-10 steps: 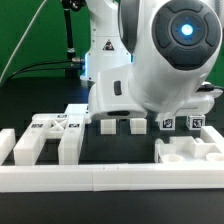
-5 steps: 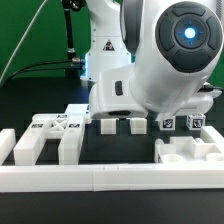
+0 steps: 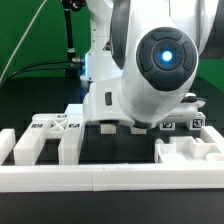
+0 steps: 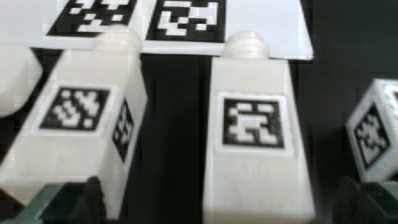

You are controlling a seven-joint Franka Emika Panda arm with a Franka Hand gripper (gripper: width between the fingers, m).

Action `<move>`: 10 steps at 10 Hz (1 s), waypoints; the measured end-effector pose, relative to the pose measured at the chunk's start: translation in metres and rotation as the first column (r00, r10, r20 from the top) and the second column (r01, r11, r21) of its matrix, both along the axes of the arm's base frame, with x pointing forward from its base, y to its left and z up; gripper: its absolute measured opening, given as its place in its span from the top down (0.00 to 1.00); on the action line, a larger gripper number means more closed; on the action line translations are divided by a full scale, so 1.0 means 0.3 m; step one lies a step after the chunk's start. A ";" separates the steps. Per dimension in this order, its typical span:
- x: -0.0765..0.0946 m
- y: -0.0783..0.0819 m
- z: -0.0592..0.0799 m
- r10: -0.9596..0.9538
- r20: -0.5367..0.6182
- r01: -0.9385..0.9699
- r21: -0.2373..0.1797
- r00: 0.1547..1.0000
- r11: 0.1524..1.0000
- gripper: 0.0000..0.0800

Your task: Assemble chair

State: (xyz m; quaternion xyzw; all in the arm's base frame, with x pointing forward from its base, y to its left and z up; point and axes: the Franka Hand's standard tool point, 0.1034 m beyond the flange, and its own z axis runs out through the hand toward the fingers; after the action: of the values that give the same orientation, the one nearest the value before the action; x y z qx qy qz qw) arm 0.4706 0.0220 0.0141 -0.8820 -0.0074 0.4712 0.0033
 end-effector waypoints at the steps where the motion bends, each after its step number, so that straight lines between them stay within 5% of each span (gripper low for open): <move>1: 0.000 0.006 0.000 0.002 0.000 -0.002 0.002 1.000 1.000 0.19; 9: -0.016 0.038 -0.020 0.020 -0.013 -0.019 0.007 1.000 1.000 0.19; 10: -0.016 0.038 -0.020 0.020 -0.013 -0.019 0.007 1.000 1.000 0.34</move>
Offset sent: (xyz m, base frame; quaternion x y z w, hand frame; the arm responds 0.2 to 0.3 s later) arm -0.0026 0.0091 0.0019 0.0028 -0.0101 0.0132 0.9999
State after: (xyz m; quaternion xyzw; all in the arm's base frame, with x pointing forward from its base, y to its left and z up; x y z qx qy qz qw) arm 0.4660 0.0336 0.0081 -0.8787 -0.0175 0.4770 0.0017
